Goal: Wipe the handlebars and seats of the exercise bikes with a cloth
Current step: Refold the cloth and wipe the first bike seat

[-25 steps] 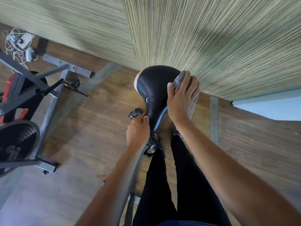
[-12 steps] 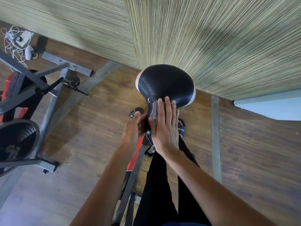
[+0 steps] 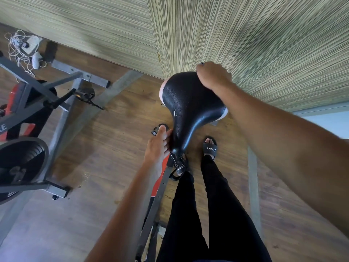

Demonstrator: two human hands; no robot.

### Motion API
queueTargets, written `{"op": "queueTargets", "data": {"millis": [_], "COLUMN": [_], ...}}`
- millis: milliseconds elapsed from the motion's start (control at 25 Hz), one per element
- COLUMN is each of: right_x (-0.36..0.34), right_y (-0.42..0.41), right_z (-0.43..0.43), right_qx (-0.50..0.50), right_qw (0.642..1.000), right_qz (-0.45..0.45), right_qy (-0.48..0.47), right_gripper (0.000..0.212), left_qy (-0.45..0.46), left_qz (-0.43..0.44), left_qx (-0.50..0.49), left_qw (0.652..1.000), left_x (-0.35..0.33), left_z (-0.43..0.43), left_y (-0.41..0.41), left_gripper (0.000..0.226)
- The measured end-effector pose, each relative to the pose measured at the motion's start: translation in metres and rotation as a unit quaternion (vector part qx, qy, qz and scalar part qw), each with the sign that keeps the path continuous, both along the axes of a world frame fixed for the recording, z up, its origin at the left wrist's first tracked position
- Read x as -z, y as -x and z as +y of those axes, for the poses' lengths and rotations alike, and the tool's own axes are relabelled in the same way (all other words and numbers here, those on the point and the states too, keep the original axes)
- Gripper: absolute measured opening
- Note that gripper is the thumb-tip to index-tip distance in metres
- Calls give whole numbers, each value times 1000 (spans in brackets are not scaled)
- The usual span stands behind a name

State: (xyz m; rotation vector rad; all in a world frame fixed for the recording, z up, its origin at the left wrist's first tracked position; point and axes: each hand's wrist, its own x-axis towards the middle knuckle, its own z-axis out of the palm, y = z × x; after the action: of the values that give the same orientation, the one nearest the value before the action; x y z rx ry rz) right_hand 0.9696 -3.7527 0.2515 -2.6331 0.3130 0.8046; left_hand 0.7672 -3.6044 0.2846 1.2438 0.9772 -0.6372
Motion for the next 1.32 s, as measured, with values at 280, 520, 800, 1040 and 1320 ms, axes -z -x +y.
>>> {"op": "queueTargets", "data": {"millis": [280,520,800,1040,1320], "right_x": [3,7,-13,-46,-13], "right_y": [54,167,216,169,90], "right_z": [9,45,55,-2,-18], "right_qx": [-60,-94,-124,230,20], "right_qw": [982,966,970,890,972], "right_qz": [-172,-236,-205,-106,-226], "right_qy": [51,53,-37,-378,-52], "right_gripper": [55,69,62,35,49], "left_qy": [19,47,-287,-366,-573], "left_qz": [-4,-9,-219,-408,-362], "left_qx": [-11,-29,52,299,477], "left_qw": [1000,998,931,781,560], "left_x": [2,5,-6,10,44], "left_z": [3,6,2,-42,-44], "left_y": [0,1,-2,-25,-15], "left_gripper": [54,58,26,49,57]}}
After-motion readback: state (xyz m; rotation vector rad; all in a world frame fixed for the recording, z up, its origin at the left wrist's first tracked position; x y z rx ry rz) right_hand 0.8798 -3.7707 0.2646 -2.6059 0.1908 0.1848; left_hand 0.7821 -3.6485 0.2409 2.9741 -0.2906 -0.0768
